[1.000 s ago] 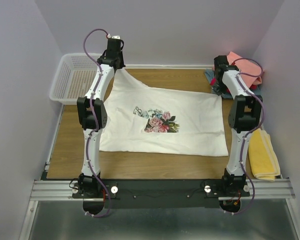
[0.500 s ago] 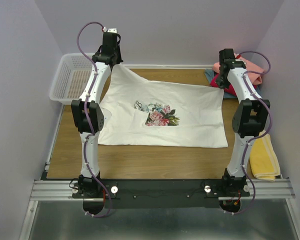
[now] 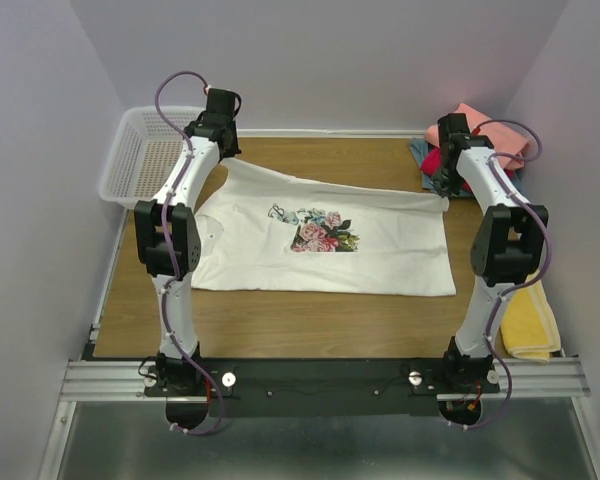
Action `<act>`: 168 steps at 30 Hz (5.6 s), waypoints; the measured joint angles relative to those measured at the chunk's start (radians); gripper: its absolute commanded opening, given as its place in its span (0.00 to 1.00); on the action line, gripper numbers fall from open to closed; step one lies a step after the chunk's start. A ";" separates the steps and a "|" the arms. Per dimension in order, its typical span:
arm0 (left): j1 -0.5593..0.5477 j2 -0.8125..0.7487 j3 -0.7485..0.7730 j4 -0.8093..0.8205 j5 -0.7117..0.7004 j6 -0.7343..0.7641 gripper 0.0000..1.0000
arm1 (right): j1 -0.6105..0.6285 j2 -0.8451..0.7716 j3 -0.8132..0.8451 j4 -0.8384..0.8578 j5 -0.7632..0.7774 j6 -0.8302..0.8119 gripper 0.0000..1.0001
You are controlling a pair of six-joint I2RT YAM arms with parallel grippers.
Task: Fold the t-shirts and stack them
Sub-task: Fold the tshirt
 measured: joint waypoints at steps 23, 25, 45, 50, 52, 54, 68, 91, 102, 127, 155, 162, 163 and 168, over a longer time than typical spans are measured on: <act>0.000 -0.401 -0.549 0.046 -0.055 -0.043 0.00 | 0.000 -0.199 -0.348 0.037 -0.059 -0.003 0.01; 0.000 -0.423 -0.593 0.051 -0.055 -0.048 0.00 | 0.000 -0.216 -0.370 0.037 -0.059 -0.003 0.01; -0.002 -0.481 -0.922 0.098 -0.024 -0.180 0.22 | 0.000 -0.436 -0.632 0.053 -0.103 0.001 0.49; -0.006 -0.481 -0.922 0.080 -0.028 -0.227 0.42 | 0.000 -0.459 -0.631 0.055 -0.107 0.002 0.49; -0.008 -0.483 -0.922 0.059 -0.040 -0.243 0.44 | 0.000 -0.459 -0.629 0.054 -0.111 0.002 0.49; -0.010 -0.489 -0.924 0.043 -0.046 -0.254 0.44 | 0.000 -0.459 -0.621 0.054 -0.114 0.002 0.49; -0.016 -0.570 -0.837 0.066 -0.018 -0.246 0.44 | 0.058 -0.397 -0.543 0.071 -0.148 0.006 0.48; -0.095 -0.169 -0.500 0.133 0.278 -0.089 0.44 | 0.180 -0.315 -0.496 0.087 -0.186 0.040 0.48; -0.151 -0.117 -0.506 0.121 0.285 -0.080 0.43 | 0.186 -0.315 -0.495 0.087 -0.186 0.057 0.48; -0.156 -0.068 -0.506 0.129 0.246 -0.081 0.00 | 0.187 -0.322 -0.497 0.087 -0.186 0.061 0.48; -0.234 -0.358 -0.719 0.071 0.134 -0.111 0.00 | 0.193 -0.346 -0.530 0.087 -0.186 0.064 0.48; -0.318 -0.445 -0.791 0.031 0.135 -0.158 0.00 | 0.194 -0.346 -0.532 0.087 -0.185 0.055 0.48; -0.335 -0.465 -0.804 0.026 0.135 -0.167 0.00 | 0.194 -0.346 -0.532 0.087 -0.185 0.053 0.48; -0.400 -0.524 -0.841 0.009 0.142 -0.220 0.00 | 0.194 -0.339 -0.532 0.092 -0.185 0.038 0.48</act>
